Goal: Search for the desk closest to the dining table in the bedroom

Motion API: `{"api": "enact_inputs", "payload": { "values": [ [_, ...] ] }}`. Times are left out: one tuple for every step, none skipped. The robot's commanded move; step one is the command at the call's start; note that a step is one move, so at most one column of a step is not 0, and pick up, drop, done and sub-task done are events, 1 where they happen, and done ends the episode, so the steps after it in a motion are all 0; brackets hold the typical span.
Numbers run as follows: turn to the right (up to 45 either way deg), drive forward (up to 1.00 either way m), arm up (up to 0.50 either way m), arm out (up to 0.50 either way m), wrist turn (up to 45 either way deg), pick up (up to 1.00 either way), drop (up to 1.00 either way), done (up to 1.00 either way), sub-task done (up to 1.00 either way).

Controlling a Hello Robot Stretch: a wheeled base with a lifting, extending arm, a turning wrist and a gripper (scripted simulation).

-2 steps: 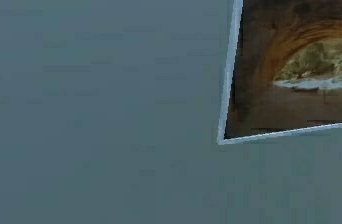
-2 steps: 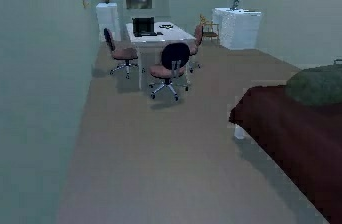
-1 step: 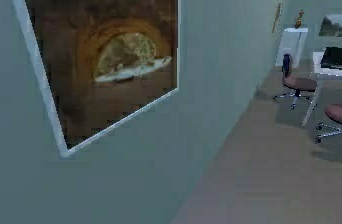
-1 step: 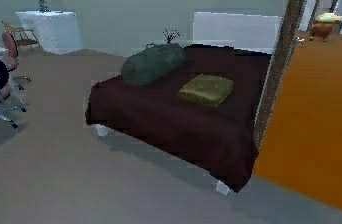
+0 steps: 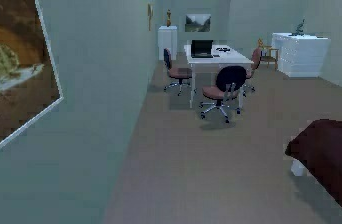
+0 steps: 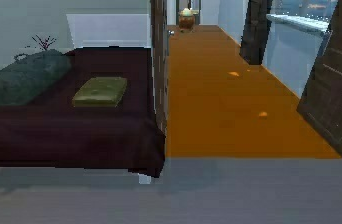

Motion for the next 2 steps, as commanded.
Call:
{"api": "enact_inputs", "payload": {
  "values": [
    [0.0,1.00,0.00,0.00,0.0,0.00,0.00,0.00,0.00],
    [0.0,1.00,0.00,0.00,0.0,0.00,0.00,0.00,0.00]
  ]
}}
